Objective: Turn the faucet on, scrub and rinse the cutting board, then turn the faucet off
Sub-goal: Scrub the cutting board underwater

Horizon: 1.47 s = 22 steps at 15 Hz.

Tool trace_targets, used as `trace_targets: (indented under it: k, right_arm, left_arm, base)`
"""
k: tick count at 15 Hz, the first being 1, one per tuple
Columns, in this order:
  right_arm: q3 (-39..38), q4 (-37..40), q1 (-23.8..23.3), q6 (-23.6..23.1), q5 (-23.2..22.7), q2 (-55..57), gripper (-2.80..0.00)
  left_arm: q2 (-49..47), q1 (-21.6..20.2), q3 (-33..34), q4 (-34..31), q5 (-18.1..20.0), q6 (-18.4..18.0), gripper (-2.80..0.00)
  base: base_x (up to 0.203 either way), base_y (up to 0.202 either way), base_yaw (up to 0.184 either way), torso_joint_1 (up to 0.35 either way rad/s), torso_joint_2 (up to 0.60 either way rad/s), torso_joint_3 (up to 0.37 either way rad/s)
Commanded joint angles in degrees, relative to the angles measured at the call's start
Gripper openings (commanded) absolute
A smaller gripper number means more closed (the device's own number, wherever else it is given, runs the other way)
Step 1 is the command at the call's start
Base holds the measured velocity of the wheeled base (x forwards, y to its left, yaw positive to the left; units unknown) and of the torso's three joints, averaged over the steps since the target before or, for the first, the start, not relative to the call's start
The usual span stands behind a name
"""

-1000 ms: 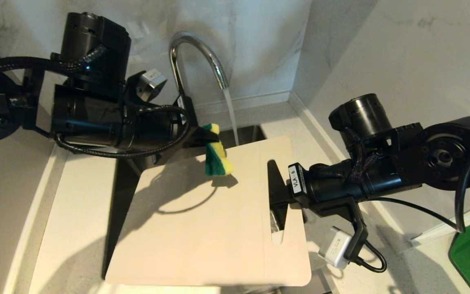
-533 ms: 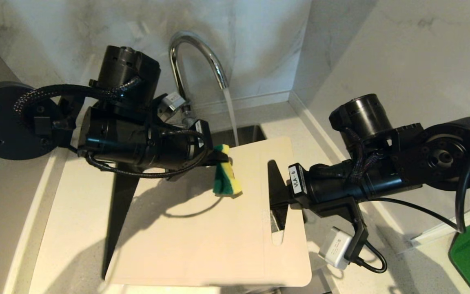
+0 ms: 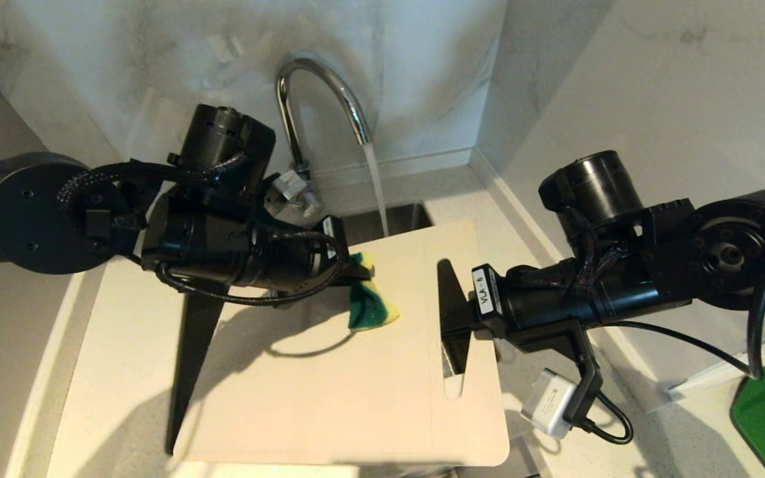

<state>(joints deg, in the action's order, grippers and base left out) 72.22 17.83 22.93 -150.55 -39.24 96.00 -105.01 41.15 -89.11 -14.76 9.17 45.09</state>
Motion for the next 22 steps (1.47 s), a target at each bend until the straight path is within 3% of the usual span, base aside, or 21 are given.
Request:
trace_targets:
  k: [1, 6, 13, 18, 22]
  right_arm:
    - [0.0, 0.1, 0.0, -0.9, -0.2, 0.0, -2.80]
    - [0.0, 0.1, -0.1, -0.9, -0.3, -0.2, -2.80]
    - [-0.3, 0.0, -0.1, 0.2, -0.3, -1.1, -2.80]
    - [-3.1, -4.6, -0.1, 2.5, -0.4, -1.9, -2.80]
    - [-3.1, -4.7, -0.1, 2.5, -0.4, -2.3, -2.80]
  left_arm:
    - [0.1, -1.1, 1.2, -0.1, 0.1, 0.1, -2.80]
    - [1.4, -4.4, 5.1, 0.2, 0.2, -2.1, -2.80]
    - [2.5, -10.5, 15.2, 8.0, 0.5, -5.7, -2.80]
    - [2.4, -15.7, 20.3, 12.7, 0.9, -8.0, -2.80]
    - [2.9, -22.0, 22.2, 13.4, 4.8, -9.4, -2.80]
  base:
    - [0.000, 0.000, 0.000, 0.000, 0.00, 0.000]
    - [0.000, 0.000, 0.000, 0.000, 0.00, 0.000]
    - [0.000, 0.000, 0.000, 0.000, 0.00, 0.000]
    - [0.000, 0.000, 0.000, 0.000, 0.00, 0.000]
    - [0.000, 0.000, 0.000, 0.000, 0.00, 0.000]
